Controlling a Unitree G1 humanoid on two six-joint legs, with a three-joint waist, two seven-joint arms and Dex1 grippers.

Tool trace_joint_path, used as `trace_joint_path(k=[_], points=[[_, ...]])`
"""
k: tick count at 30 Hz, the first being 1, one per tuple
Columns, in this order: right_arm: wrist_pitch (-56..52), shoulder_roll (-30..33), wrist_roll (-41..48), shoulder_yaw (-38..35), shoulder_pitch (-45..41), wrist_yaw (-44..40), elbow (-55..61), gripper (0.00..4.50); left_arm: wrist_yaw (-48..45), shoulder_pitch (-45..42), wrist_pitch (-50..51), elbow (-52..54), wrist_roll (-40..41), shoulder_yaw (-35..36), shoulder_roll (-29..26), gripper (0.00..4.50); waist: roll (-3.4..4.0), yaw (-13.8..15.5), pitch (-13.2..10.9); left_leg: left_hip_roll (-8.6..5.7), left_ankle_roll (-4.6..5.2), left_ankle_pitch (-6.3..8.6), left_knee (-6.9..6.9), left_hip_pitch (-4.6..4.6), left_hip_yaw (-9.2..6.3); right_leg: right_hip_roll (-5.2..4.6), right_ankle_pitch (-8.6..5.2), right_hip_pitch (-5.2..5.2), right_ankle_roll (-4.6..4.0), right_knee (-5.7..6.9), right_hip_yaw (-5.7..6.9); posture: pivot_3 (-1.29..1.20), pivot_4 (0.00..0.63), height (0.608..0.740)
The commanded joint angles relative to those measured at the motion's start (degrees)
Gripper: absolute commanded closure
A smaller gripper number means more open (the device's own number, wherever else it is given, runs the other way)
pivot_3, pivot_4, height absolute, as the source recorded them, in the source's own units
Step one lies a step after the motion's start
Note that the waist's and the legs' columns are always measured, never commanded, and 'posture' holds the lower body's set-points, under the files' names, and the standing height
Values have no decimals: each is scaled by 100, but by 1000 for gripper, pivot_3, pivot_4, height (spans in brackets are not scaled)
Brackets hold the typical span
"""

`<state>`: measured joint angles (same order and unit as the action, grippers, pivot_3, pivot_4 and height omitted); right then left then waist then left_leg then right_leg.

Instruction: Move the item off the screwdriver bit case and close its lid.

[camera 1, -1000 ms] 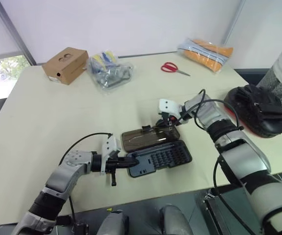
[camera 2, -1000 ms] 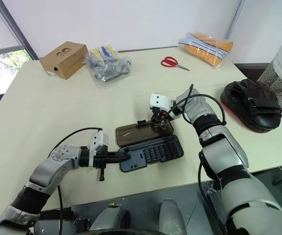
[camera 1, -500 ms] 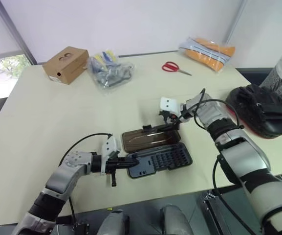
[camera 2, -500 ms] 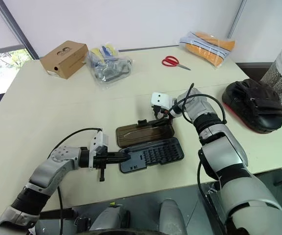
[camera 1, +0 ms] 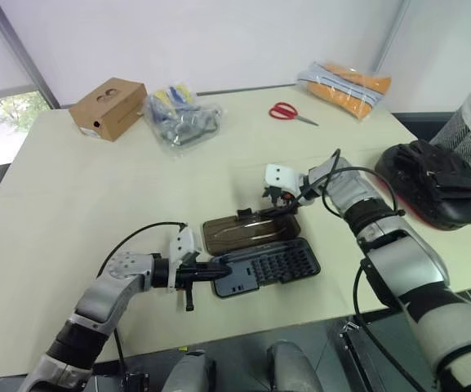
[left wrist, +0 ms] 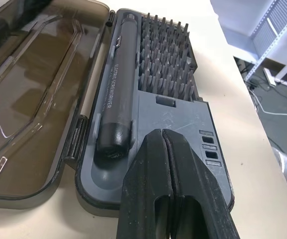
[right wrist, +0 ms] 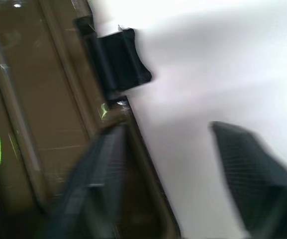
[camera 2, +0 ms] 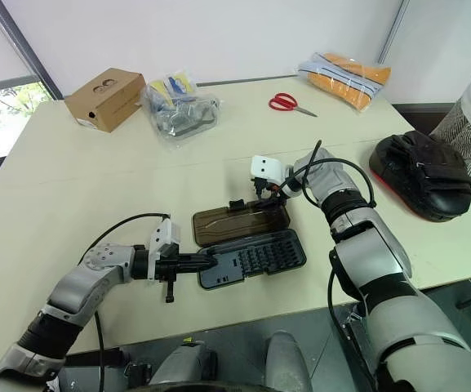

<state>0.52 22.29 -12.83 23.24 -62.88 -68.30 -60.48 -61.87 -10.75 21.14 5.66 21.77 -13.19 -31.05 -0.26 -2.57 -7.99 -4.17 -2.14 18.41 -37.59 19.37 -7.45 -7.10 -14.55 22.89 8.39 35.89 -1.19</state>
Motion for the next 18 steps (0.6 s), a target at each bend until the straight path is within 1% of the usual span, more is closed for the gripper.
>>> trace_joint_path(k=[1,2,3,12,18], points=[[-77,-43,-392,243,289,166,-323,4039,56,106,76,124,-41,60,-89,4500,-2,-4,3,0,0,0,0,-5,-1,2,0,-4,0,0,-1,0,150,740],[-67,-46,-398,242,292,154,-323,4401,60,113,79,133,-36,63,-98,4500,-4,-3,9,1,0,0,0,-9,-3,5,0,-7,-1,0,-3,0,150,740],[-59,-55,-407,242,294,151,-326,4472,65,123,84,145,-29,73,-109,4500,-6,3,16,2,0,0,0,-13,-6,9,0,-11,-2,1,-2,0,150,740],[-12,-124,-478,247,295,131,-325,4472,160,204,196,249,55,193,-145,4500,-14,2,32,4,-2,-1,20,-18,-15,12,-6,-9,-12,-1,-1,0,150,740],[449,37,-652,334,308,370,168,4472,356,107,725,313,550,623,-62,4500,-13,-4,32,4,-3,-2,27,-15,-16,13,-7,0,-13,-1,-1,0,150,740]])
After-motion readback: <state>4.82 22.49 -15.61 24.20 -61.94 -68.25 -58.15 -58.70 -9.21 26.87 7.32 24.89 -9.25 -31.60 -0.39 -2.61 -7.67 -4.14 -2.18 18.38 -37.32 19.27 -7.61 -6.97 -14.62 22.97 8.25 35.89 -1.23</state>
